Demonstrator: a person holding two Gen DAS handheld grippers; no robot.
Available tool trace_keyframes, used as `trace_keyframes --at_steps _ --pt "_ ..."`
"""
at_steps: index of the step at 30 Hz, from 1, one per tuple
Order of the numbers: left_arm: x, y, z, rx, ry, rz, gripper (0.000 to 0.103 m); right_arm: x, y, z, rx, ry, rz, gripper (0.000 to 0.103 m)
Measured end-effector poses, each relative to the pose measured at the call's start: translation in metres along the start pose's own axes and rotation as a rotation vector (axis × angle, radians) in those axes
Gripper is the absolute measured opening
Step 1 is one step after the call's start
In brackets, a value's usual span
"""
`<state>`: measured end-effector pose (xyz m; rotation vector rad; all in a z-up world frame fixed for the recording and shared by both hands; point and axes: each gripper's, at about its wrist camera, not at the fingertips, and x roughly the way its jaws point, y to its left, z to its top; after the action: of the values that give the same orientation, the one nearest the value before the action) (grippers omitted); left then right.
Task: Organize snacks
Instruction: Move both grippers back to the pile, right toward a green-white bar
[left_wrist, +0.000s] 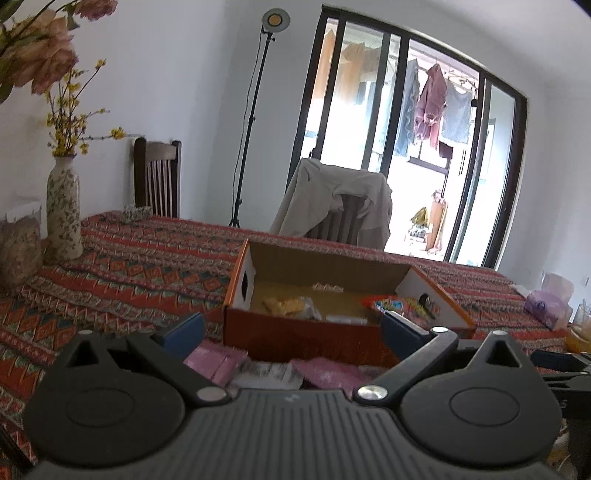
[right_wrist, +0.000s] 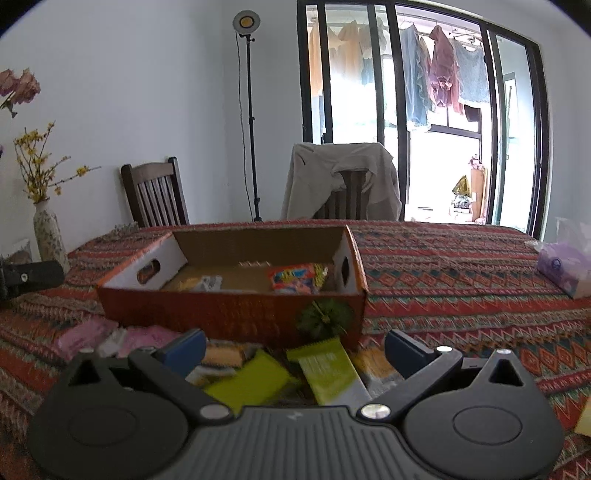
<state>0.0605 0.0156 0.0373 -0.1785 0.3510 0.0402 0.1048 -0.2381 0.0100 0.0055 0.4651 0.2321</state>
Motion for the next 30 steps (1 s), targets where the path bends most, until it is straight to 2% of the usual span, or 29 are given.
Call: trace_keyframes --at_steps 12,15,20,27,29,30 --pt "-0.007 0.028 -0.033 -0.005 0.08 0.027 0.103 -0.006 -0.031 -0.027 0.002 0.069 -0.028 0.103" --pt "-0.01 0.037 -0.04 -0.012 0.095 0.037 0.103 -0.003 -0.036 -0.03 0.003 0.088 -0.012 0.091" --pt "-0.014 0.05 -0.045 -0.034 0.108 0.058 0.103 0.015 -0.04 -0.028 -0.014 0.133 0.017 0.061" --pt "-0.02 0.056 -0.044 -0.049 0.098 0.067 0.103 0.043 -0.039 -0.019 -0.046 0.186 0.038 0.059" --pt "-0.02 0.057 -0.044 -0.051 0.098 0.067 0.103 0.049 -0.038 -0.019 -0.049 0.201 0.043 0.049" --pt "-0.02 0.057 -0.044 -0.052 0.099 0.067 0.103 0.051 -0.038 -0.019 -0.047 0.207 0.045 0.047"
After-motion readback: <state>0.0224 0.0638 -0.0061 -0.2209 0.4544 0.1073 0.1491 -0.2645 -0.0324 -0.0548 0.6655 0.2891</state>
